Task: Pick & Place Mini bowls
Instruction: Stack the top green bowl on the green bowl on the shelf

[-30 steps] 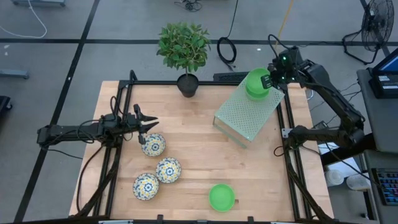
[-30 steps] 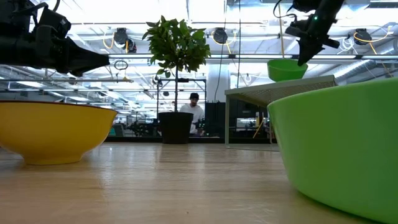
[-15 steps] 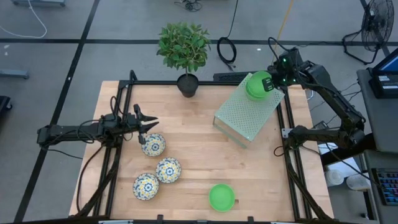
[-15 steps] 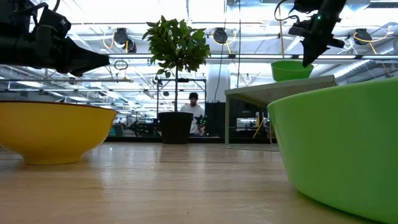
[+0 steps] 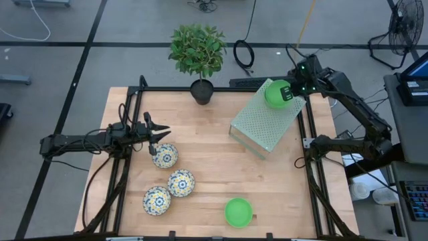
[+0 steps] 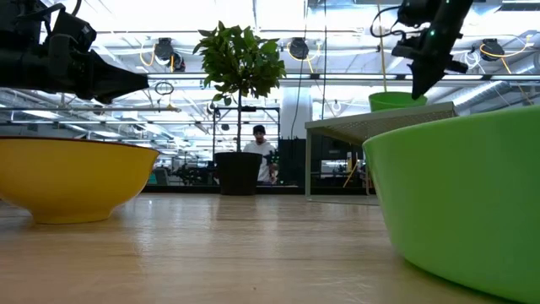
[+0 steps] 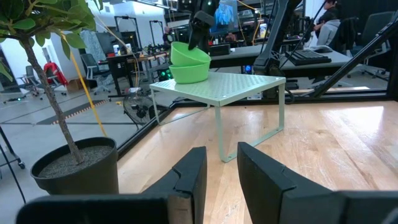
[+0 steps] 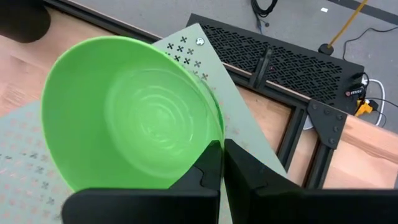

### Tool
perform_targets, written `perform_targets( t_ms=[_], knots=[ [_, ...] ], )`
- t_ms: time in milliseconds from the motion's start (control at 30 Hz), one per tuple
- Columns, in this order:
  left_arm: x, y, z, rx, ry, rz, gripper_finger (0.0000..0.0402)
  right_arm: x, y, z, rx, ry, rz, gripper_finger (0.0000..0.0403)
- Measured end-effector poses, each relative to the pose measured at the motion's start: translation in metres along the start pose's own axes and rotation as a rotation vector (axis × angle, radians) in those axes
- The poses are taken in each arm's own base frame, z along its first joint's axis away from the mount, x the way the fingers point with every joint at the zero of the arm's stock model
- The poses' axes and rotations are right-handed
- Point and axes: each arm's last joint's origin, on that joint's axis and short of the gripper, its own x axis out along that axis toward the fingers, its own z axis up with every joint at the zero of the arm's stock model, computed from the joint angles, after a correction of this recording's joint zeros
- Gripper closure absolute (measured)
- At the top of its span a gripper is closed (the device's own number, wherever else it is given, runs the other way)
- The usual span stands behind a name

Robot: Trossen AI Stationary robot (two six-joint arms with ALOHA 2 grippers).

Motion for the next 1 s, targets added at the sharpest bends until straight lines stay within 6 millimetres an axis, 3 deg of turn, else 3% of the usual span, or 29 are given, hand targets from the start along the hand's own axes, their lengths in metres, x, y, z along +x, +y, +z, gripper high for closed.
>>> perform_targets(
  t_ms=[267, 600, 767, 1000],
  knots=[
    [0.0, 0.0, 0.0, 0.0, 0.0, 0.0, 0.0309, 0.018, 0.002, -0.006, -0.016, 0.008, 0.05, 0.0403],
    [0.0, 0.0, 0.0, 0.0, 0.0, 0.0, 0.0309, 0.019, 0.002, -0.007, -0.002, 0.013, 0.05, 0.0397],
    [0.0, 0.0, 0.0, 0.0, 0.0, 0.0, 0.0309, 0.019, 0.002, -0.006, 0.003, 0.006, 0.048, 0.0365],
    [0.0, 0.0, 0.0, 0.0, 0.0, 0.0, 0.0309, 0.01, 0.007, 0.001, 0.02, -0.132, 0.086, 0.0299]
  ],
)
